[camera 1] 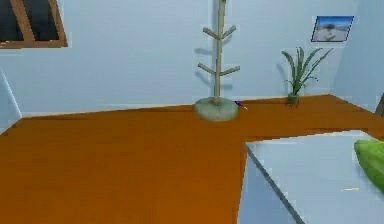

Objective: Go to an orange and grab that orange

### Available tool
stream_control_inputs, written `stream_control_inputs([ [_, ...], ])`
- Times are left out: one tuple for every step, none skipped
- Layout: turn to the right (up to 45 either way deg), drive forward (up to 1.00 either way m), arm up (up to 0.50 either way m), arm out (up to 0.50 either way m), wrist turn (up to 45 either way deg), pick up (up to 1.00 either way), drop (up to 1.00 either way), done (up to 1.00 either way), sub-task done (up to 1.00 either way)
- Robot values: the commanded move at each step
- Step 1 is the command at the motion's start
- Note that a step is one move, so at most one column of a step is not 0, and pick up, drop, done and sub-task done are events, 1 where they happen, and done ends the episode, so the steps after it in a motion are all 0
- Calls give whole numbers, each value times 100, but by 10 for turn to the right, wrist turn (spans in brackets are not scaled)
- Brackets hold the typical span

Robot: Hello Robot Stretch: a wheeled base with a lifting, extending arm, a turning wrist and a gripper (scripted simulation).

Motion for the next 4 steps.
stream_control_inputs([
  [0, 80, 0, 0, 0, 0, 0, 0, 0],
  [210, 0, 0, 0, 0, 0, 0, 0, 0],
  [0, 25, 0, 0, 0, 0, 0, 0, 0],
  [450, 0, 0, 0, 0, 0, 0, 0, 0],
])
